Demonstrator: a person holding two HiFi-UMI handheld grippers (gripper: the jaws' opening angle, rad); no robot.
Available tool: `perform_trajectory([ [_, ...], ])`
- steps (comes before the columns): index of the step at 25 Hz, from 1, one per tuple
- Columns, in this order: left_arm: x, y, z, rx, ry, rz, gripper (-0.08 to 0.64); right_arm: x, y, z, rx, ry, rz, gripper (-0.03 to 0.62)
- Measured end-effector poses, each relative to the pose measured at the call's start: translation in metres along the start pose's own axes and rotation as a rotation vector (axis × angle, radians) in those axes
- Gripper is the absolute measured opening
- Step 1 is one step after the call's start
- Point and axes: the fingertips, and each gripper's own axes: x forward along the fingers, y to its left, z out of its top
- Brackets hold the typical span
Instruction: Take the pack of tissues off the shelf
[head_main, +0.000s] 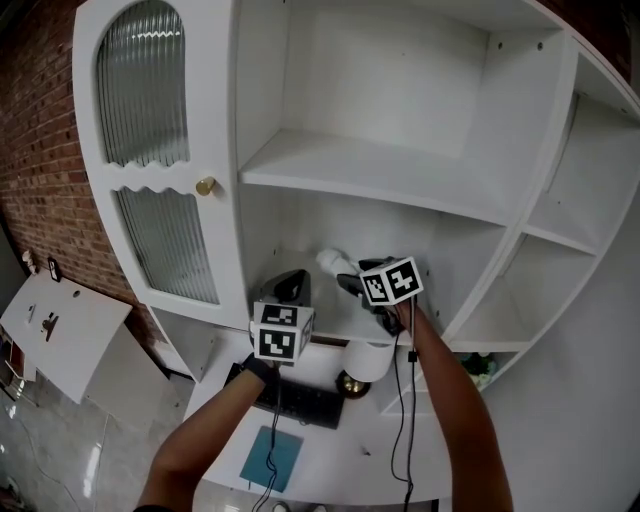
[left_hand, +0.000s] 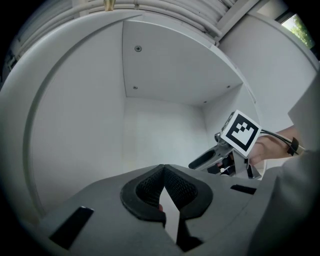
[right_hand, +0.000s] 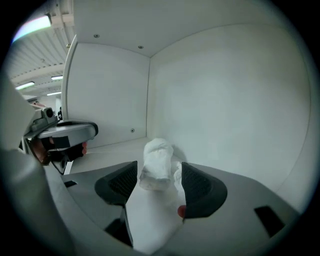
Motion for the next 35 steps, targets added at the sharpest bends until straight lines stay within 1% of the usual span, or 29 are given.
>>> perform_trajectory([
  [2, 0.0, 0.0, -0.001, -0.003, -0.002, -0.001, 0.014, 0.003, -0.002, -0.002, 0.036, 0.017, 0.025, 0.275],
  [4, 0.0, 0.0, 0.0, -0.008, -0.009, -0.003, 0.014, 0.006, -0.001, -0.004, 0.042, 0.039, 0.037, 0.275],
  [6, -0.001, 0.001, 0.001, -0.009, -0.016, -0.004, 0.014, 0.009, 0.002, -0.007, 0.017, 0.074, 0.039, 0.275],
  [9, -0.001, 0.0, 0.001, 0.011, -0.019, 0.001, 0.014, 0.015, 0.007, -0.01, -0.028, 0.124, 0.045, 0.275],
  [11, -0.001, 0.0, 0.0, 0.013, -0.015, 0.004, 0.014, 0.016, 0.01, -0.012, -0.046, 0.142, 0.05, 0.275],
  [13, -0.001, 0.0, -0.002, 0.005, -0.007, 0.002, 0.014, 0.015, 0.009, -0.013, -0.05, 0.139, 0.05, 0.253],
  [14, 0.0, 0.0, -0.001, 0.003, -0.004, -0.001, 0.014, 0.014, 0.008, -0.012, -0.049, 0.131, 0.048, 0.232],
  [19, 0.0, 0.0, -0.001, 0.018, -0.012, 0.011, 0.014, 0.011, 0.004, -0.008, -0.029, 0.093, 0.038, 0.179],
  [24, -0.001, 0.0, 0.001, 0.04, -0.033, 0.022, 0.014, 0.005, -0.002, -0.002, 0.014, 0.03, 0.029, 0.146],
  [26, -0.004, 0.003, 0.0, 0.032, -0.03, 0.041, 0.014, 0.0, -0.004, -0.002, 0.007, 0.016, 0.004, 0.14],
  [28, -0.01, 0.009, -0.002, 0.011, -0.019, 0.056, 0.014, -0.009, -0.004, -0.005, -0.023, 0.007, -0.034, 0.14],
  [30, -0.017, 0.016, 0.001, 0.0, -0.025, 0.067, 0.014, -0.02, -0.001, -0.005, -0.039, -0.013, -0.052, 0.14],
  [32, -0.023, 0.018, 0.004, -0.004, -0.034, 0.073, 0.014, -0.034, 0.004, -0.001, -0.026, -0.051, -0.061, 0.14],
  [35, -0.031, 0.014, 0.01, 0.013, -0.058, 0.08, 0.014, -0.062, 0.006, 0.007, 0.027, -0.149, -0.128, 0.14],
])
